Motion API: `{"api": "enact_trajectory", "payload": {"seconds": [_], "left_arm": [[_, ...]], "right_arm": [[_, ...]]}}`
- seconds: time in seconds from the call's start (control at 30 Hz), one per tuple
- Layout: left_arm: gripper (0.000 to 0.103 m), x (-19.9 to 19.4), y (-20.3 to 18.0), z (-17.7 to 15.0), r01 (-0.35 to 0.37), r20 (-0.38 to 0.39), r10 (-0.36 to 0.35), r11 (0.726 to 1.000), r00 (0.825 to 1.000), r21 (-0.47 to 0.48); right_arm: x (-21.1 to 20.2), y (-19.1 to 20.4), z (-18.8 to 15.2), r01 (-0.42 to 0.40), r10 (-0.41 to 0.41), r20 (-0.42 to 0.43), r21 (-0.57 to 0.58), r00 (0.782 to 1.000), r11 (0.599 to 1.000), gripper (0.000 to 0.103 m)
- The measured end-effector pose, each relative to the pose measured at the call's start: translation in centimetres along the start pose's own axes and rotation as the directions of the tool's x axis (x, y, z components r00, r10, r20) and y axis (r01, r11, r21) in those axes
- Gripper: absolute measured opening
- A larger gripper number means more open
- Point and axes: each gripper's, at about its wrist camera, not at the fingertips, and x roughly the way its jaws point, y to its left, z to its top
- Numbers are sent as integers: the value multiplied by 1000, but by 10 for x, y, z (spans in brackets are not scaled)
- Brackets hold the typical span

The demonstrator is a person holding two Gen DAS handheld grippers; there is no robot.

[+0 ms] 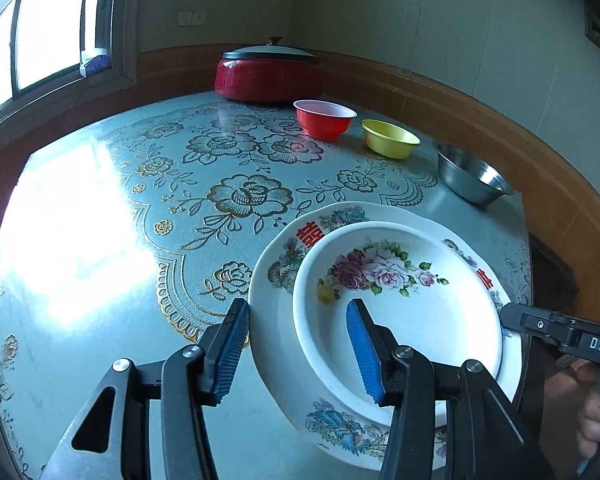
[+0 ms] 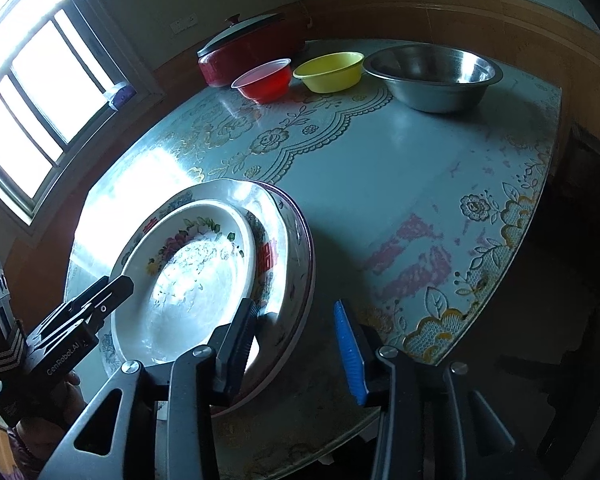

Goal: Organize plates and bowls
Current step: 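Open the left tool and release the bowl on the plates, then move the left tool to the steel bowl and grip its rim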

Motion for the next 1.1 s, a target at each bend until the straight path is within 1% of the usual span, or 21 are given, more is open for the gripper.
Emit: {"api": "enact_trajectory", "payload": {"seconds": [0.13,0.2,0.3,0.33,0.37,0.4,0.47,0.53,0.6,0.67,0.7,0.83,0.97,1.1], "left_arm": [[50,-6,-3,-2,-16,22,16,1000,1000,10],[50,-13,-4,-1,-43,49,43,999,998,12],[57,-23,-6,4,-77,83,75,997,994,12],[63,-26,-7,5,-76,91,75,997,993,11],[67,-28,-8,7,-76,99,75,997,992,12],[68,-30,-10,9,-77,103,75,997,992,14],[70,-32,-15,11,-70,106,67,997,992,25],[72,-32,-20,13,-64,106,60,997,993,35],[73,-32,-26,15,-49,102,44,998,994,45],[74,-31,-33,17,-39,100,33,997,994,59],[74,-31,-37,18,-36,101,29,997,995,67],[74,-30,-58,26,-17,103,4,992,995,124],[74,-19,-81,36,9,75,-23,985,997,171],[74,-4,-106,43,23,47,-33,978,998,207]], "right_arm": [[1,3,0,0,0,-2,-14,1000,1000,40],[-1,1,0,-18,18,14,-11,1000,1000,40],[-10,0,0,-31,32,59,-16,998,999,40],[-13,1,0,-30,32,71,-33,997,999,40],[-14,3,1,-26,29,72,-53,997,998,40],[-14,4,1,-22,26,67,-67,997,997,40],[-15,4,1,-28,32,57,-73,998,997,40],[-16,2,1,-25,28,48,-72,998,997,43],[-19,1,0,-19,23,47,-77,999,997,55],[-23,-2,1,-13,17,55,-80,998,997,62],[-25,-3,2,-6,11,59,-81,998,997,63],[-31,-14,14,11,-5,87,-61,996,998,64],[-35,-32,29,26,-23,120,-24,993,999,64],[-32,-58,44,41,-42,123,14,992,999,64]]}}
